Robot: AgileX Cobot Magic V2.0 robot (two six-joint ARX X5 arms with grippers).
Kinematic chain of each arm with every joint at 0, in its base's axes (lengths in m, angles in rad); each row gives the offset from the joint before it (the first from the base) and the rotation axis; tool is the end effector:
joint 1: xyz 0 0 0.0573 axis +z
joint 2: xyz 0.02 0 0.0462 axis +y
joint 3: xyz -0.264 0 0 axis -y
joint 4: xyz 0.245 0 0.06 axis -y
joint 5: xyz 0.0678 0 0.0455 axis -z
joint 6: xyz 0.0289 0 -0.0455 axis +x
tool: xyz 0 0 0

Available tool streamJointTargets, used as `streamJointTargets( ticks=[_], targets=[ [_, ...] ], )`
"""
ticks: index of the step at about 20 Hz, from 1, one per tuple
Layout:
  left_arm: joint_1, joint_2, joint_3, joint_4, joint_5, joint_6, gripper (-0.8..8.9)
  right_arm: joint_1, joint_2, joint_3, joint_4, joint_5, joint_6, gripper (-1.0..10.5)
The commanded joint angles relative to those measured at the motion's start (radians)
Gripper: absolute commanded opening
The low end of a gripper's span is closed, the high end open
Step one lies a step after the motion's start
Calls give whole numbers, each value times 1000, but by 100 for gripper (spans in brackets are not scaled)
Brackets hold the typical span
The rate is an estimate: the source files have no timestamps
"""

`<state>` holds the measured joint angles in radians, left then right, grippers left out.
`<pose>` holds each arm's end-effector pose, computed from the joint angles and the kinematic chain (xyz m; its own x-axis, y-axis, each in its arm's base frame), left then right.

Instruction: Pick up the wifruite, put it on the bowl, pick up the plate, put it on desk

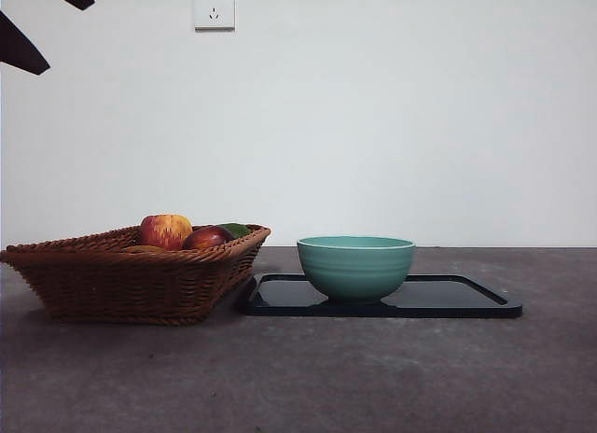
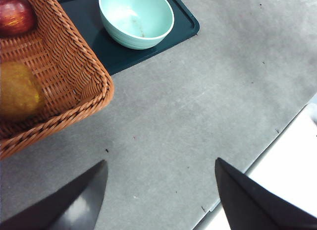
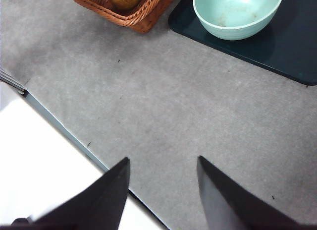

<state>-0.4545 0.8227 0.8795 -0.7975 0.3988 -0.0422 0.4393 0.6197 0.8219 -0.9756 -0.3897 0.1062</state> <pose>0.1310 -0.0765 0.3071 0.4406 -0.6475 -0.6219 0.6359 0.7140 -0.2929 0.0865 0.0528 0.2988 0.4375 0.6253 -0.6462 -0.5688 0.7490 0.3397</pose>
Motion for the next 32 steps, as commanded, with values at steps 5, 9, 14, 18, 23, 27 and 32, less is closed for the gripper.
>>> streamJointTargets(
  ticks=[5, 9, 14, 18, 23, 27, 32],
  targets=[
    [-5, 6, 16, 9, 6, 10, 340, 3, 56, 21, 151, 53, 198, 289],
    [-5, 6, 16, 8, 6, 10, 340, -6, 237, 103, 204, 109, 207, 324],
    [-5, 6, 16, 8, 6, 16, 340, -37, 533, 274, 251, 144, 170, 324],
    [-5, 6, 16, 8, 6, 31, 340, -61, 749, 416, 251, 161, 138, 324],
    [-5, 6, 16, 4, 6, 31, 340, -69, 949, 508, 315, 203, 120, 323],
    [-5, 5, 16, 5, 6, 31, 340, -69, 1067, 510, 388, 208, 120, 323],
    [-5, 5, 16, 4, 6, 31, 340, -68, 1188, 510, 452, 208, 121, 323]
  ],
)
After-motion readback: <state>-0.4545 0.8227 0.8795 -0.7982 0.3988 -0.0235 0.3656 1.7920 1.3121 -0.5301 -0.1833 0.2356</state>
